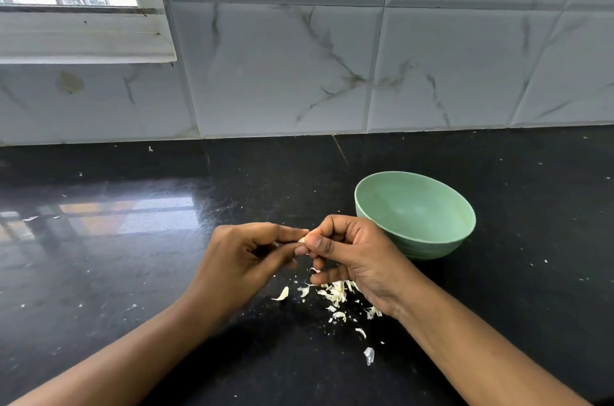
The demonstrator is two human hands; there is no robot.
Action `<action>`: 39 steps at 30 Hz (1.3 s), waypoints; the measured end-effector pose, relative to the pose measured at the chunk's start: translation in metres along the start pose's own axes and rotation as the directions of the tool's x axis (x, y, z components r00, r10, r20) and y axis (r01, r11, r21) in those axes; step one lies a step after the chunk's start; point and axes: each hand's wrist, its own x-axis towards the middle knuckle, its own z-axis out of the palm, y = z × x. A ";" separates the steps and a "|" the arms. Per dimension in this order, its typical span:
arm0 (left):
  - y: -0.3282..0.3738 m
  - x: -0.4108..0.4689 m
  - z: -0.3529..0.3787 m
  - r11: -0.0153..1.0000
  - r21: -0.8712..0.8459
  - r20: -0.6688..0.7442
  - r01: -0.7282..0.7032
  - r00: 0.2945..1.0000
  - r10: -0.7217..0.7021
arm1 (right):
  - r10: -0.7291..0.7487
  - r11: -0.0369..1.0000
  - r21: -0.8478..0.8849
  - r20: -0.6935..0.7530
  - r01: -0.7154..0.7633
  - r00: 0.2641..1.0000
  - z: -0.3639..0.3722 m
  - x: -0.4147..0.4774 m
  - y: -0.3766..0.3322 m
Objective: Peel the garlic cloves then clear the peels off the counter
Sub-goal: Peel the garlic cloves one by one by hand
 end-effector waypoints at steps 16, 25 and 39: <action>0.008 0.002 0.000 0.961 -0.215 -0.083 0.174 0.977 -0.196 | -0.102 0.990 -0.095 -0.011 0.100 0.995 -0.004 -0.001 -0.002; 0.009 0.006 0.001 0.853 -0.427 0.002 0.300 0.944 -0.331 | -0.386 0.843 -0.382 0.064 0.379 0.920 -0.003 -0.001 0.002; 0.010 0.005 -0.002 0.701 -0.560 0.223 0.443 0.895 -0.387 | -0.413 0.873 -0.275 0.022 0.402 0.911 -0.006 -0.002 0.000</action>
